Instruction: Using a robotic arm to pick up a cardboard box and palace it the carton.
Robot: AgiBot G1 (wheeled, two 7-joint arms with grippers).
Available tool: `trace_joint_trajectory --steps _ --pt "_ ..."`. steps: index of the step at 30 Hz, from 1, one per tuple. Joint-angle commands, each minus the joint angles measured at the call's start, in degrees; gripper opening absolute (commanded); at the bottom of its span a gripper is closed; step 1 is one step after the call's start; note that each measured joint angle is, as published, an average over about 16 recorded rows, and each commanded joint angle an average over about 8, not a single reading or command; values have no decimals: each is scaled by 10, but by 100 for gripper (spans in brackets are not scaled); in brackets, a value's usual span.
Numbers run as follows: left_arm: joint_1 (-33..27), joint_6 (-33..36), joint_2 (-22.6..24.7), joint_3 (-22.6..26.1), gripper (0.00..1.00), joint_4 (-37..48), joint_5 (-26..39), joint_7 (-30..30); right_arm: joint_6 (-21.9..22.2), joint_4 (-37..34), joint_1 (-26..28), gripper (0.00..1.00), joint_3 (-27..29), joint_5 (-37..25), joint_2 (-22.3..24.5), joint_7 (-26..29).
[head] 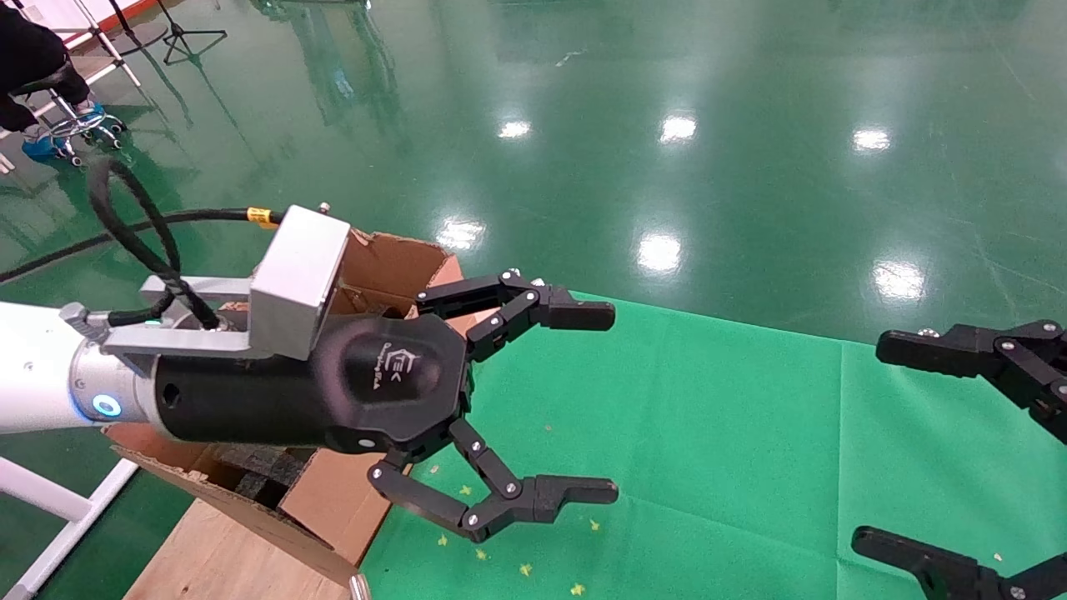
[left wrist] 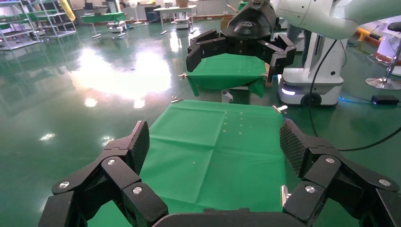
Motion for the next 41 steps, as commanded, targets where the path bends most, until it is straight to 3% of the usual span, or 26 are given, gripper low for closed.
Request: trace_joint_trajectory --steps 1,41 --pt "0 0 0 0 100 0 0 0 0 0 0 100 0 0 0 0" --pt "0 0 0 0 100 0 0 0 0 0 0 100 0 0 0 0"
